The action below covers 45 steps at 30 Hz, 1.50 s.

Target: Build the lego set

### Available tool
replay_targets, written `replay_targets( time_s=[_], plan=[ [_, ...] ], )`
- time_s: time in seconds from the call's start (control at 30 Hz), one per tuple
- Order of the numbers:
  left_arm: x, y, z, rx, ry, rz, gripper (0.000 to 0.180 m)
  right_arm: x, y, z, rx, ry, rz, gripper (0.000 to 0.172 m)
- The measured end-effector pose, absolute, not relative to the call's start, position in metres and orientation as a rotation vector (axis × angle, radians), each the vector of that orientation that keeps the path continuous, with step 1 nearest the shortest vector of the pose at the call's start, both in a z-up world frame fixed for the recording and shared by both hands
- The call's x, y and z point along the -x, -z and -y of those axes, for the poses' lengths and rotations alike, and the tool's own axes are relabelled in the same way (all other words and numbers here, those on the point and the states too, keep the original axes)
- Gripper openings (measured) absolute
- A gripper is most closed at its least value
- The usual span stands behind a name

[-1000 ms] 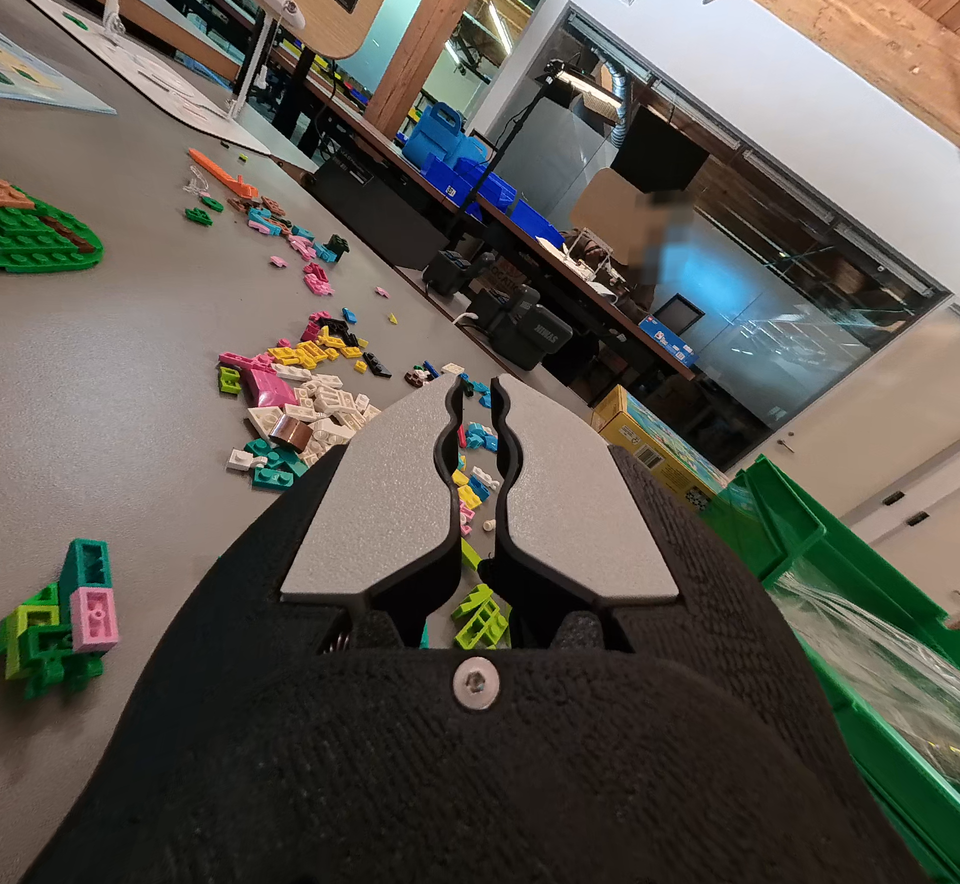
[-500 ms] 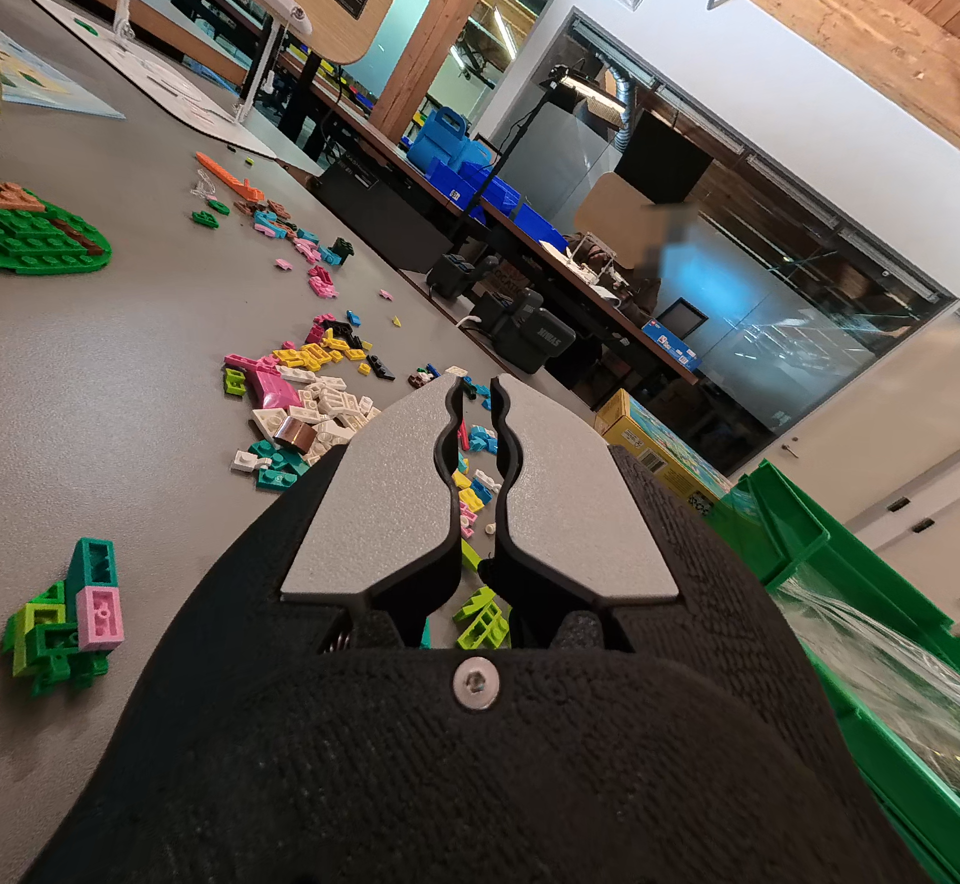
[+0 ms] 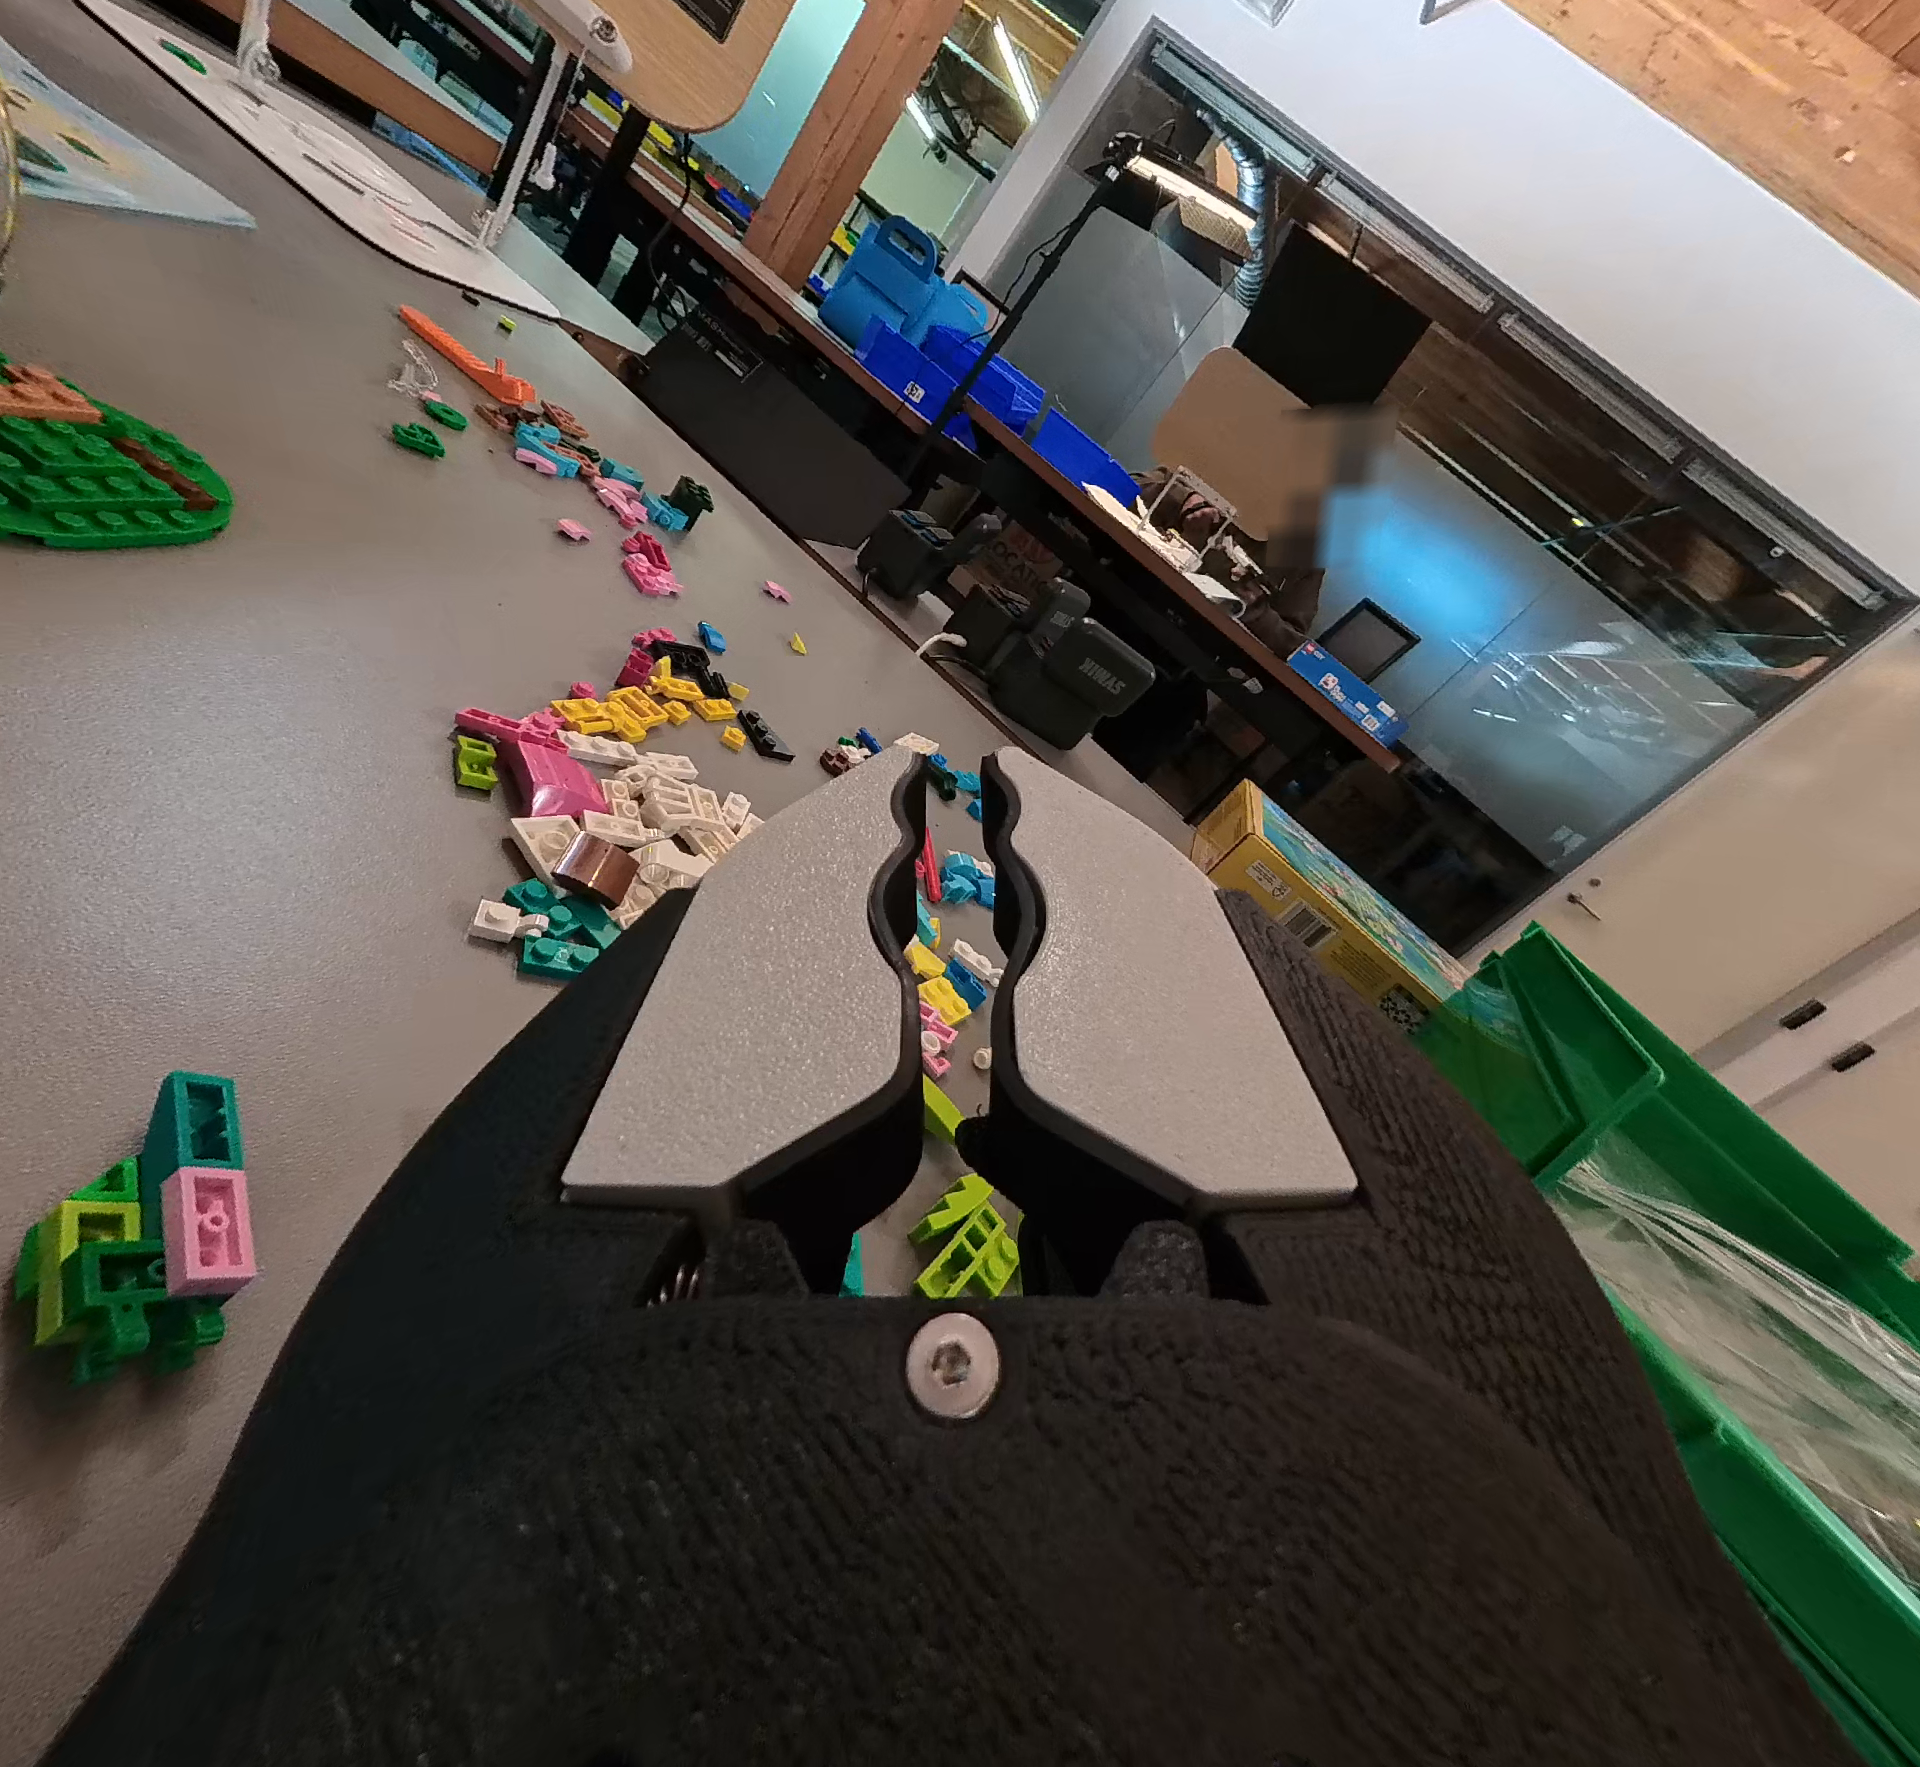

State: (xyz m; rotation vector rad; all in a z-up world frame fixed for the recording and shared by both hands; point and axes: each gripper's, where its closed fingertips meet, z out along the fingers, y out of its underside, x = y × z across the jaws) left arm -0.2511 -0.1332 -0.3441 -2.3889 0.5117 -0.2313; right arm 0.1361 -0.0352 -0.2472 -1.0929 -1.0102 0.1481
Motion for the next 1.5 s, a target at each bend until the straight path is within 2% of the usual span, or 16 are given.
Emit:
replay_targets(
  time_s=[0.03, 0.23, 0.4, 0.6, 0.77, 1.13, 1.17, 1.2, 1.23, 1.33, 1.5],
  plan=[
    [0.251, 0.344, 0.133, 2.382, 0.234, -0.504, 0.0, -0.136, 0.247, 0.035, 1.093, -0.148, 1.011, 0.008],
    [0.257, 0.334, 0.13, 2.292, 0.135, -0.472, 0.0, -0.135, 0.247, 0.036, 1.09, -0.147, 1.015, 0.008],
    [0.292, 0.278, 0.131, 1.982, -0.053, -0.156, 0.0, -0.136, 0.247, 0.036, 1.087, -0.143, 1.013, 0.008],
    [0.375, 0.232, 0.202, 1.724, -0.391, 0.267, 0.0, -0.136, 0.246, 0.037, 1.085, -0.141, 1.01, 0.008],
    [0.425, 0.248, 0.269, 1.775, -0.658, 0.44, 0.0, -0.135, 0.245, 0.037, 1.084, -0.155, 1.005, 0.008],
    [0.442, 0.28, 0.346, 1.897, -0.851, 0.634, 0.001, -0.135, 0.243, 0.037, 1.085, -0.161, 0.996, 0.008],
    [0.438, 0.279, 0.345, 1.896, -0.848, 0.622, 0.035, -0.135, 0.243, 0.037, 1.085, -0.161, 0.994, 0.008],
    [0.431, 0.277, 0.34, 1.892, -0.828, 0.58, 0.056, -0.136, 0.243, 0.037, 1.086, -0.161, 0.992, 0.008],
    [0.424, 0.273, 0.333, 1.877, -0.813, 0.532, 0.064, -0.136, 0.243, 0.037, 1.087, -0.162, 0.991, 0.008],
    [0.387, 0.265, 0.296, 1.879, -0.678, 0.274, 0.067, -0.135, 0.242, 0.037, 1.087, -0.165, 0.988, 0.008],
    [0.316, 0.276, 0.229, 2.021, -0.367, -0.163, 0.056, -0.134, 0.242, 0.038, 1.087, -0.171, 0.989, 0.008]
  ],
)
